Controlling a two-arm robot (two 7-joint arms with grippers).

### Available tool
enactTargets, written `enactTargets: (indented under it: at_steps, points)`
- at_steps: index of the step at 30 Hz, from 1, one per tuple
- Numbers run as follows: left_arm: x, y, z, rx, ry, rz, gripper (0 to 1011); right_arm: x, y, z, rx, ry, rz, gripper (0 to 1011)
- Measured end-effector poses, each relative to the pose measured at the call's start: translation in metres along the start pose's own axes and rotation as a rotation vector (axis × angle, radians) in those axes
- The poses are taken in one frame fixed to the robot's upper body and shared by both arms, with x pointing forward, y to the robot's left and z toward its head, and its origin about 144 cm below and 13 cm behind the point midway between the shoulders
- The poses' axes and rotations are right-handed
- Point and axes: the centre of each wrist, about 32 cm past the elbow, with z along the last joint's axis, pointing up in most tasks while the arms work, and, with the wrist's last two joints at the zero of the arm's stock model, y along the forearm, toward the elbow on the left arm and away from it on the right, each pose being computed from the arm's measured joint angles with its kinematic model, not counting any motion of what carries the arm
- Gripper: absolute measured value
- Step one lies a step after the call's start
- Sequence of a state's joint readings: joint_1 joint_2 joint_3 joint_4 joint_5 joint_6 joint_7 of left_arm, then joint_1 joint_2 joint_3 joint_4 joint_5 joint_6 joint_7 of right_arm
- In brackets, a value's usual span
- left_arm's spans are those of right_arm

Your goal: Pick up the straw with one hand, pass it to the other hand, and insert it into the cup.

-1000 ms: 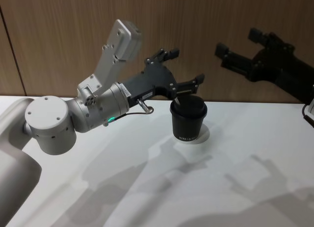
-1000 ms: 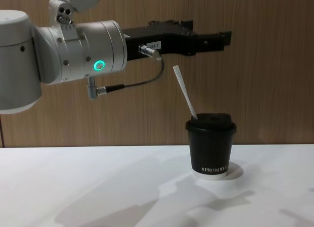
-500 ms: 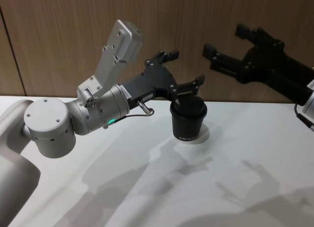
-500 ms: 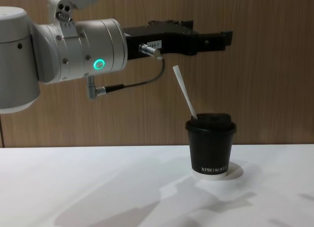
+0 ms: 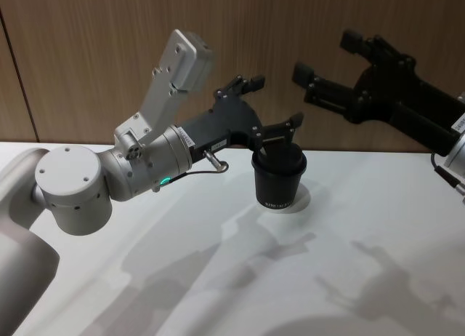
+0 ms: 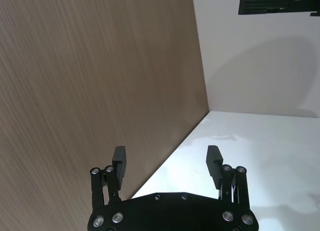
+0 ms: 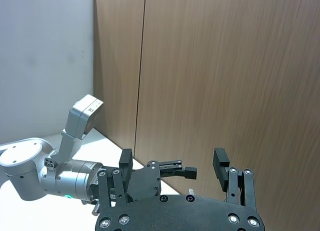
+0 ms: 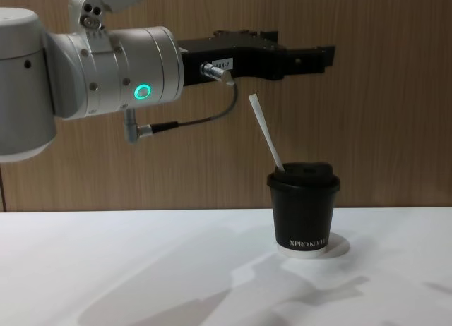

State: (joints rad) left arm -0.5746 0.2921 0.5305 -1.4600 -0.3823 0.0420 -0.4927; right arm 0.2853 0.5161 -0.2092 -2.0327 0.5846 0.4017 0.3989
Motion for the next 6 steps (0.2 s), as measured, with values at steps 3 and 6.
enactTargets:
  at_steps: [3, 6]
  points:
    - [-0.0001, 0.0002, 0.0000, 0.001, 0.000, 0.001, 1003, -0.0002, 0.0002, 0.0001, 0.003, -0.002, 0.004, 1001]
    - [-0.0002, 0.0003, 0.0002, 0.002, 0.001, 0.001, 1003, -0.0005, 0.0004, 0.0001, 0.005, -0.003, 0.007, 1001]
